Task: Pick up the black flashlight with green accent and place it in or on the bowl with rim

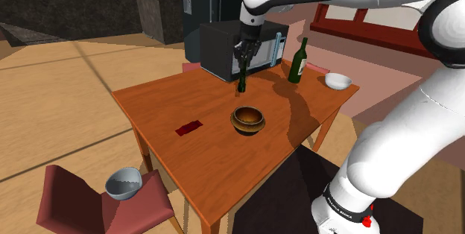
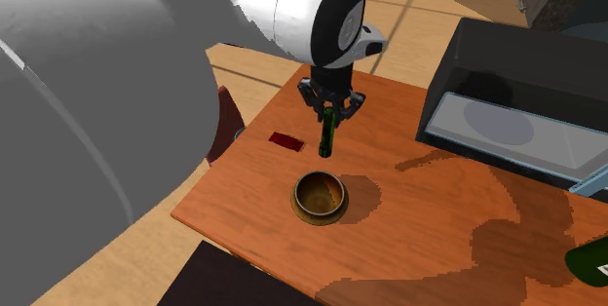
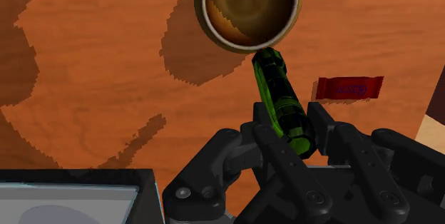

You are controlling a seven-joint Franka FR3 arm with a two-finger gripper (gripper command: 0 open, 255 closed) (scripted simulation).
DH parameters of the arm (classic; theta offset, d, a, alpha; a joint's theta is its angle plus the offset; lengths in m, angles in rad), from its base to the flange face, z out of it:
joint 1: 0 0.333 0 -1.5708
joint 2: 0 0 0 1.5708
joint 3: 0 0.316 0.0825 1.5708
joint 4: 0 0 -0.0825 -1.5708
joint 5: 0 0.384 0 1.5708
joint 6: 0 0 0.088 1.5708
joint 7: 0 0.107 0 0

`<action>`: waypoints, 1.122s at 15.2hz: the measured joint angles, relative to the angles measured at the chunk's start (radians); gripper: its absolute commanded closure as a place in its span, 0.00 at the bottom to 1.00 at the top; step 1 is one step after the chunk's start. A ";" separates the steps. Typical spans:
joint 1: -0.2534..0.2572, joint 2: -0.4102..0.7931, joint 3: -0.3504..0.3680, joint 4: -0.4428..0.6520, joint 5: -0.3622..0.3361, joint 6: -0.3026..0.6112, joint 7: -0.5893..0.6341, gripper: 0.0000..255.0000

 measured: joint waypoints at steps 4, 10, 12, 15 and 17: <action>-0.010 -0.144 -0.008 -0.119 -0.013 -0.025 -0.013 1.00; -0.014 -0.167 -0.012 -0.207 -0.017 0.040 -0.016 1.00; -0.014 -0.169 -0.012 -0.238 -0.018 0.069 -0.014 1.00; -0.014 -0.163 -0.013 -0.275 -0.018 0.112 -0.014 1.00; -0.014 -0.157 -0.014 -0.299 -0.018 0.142 -0.013 1.00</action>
